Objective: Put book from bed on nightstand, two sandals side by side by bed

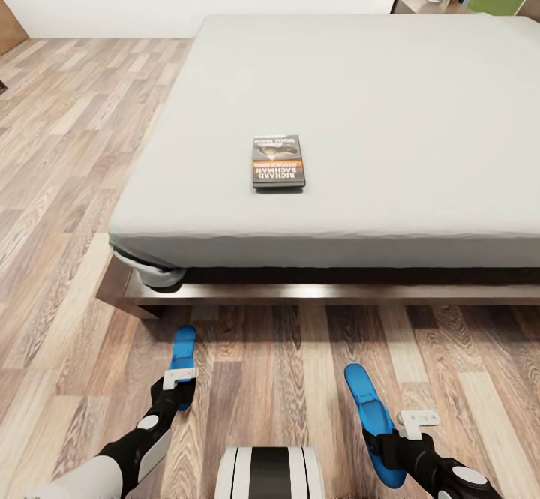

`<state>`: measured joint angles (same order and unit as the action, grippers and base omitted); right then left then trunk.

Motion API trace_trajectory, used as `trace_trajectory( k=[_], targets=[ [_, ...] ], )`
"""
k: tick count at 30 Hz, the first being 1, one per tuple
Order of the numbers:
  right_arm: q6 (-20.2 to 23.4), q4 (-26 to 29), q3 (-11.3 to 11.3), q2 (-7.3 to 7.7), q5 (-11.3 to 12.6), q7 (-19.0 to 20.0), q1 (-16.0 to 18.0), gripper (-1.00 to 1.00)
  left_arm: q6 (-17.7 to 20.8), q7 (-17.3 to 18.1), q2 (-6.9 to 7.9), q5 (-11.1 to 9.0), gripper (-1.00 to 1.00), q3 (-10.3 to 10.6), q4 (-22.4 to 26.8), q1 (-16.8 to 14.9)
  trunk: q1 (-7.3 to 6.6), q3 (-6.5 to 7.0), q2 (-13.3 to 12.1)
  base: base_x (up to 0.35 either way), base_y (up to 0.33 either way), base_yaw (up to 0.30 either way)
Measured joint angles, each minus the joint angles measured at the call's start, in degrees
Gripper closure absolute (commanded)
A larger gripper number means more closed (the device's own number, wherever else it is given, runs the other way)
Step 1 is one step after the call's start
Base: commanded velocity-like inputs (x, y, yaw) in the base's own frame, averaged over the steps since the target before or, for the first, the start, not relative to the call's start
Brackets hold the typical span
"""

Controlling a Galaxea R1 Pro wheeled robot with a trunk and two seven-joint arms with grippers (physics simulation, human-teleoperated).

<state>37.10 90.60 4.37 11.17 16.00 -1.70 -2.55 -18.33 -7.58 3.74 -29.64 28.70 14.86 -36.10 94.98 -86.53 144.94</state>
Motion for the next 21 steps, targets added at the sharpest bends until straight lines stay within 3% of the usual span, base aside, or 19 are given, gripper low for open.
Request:
trace_trajectory(
  k=[7,12,21],
  targets=[
    [-0.04,0.02,-0.62,-0.01,-0.01,0.0,0.02,1.0,0.0,0.0,0.0,0.03,1.0,0.01,0.03,-0.12,0.0,-0.01,0.0,0.0,0.0,0.0],
    [-0.04,0.02,-0.71,-0.04,0.0,0.0,0.02,1.0,0.0,0.0,0.0,0.01,1.0,0.0,0.03,-0.49,0.13,-1.11,0.07,0.0,0.0,0.0],
    [0.02,0.02,-0.74,-0.04,0.02,0.0,0.0,1.0,0.0,0.0,0.0,0.0,1.0,-0.02,0.03,-0.86,0.15,-1.33,0.08,0.0,0.0,0.0]
  ],
)
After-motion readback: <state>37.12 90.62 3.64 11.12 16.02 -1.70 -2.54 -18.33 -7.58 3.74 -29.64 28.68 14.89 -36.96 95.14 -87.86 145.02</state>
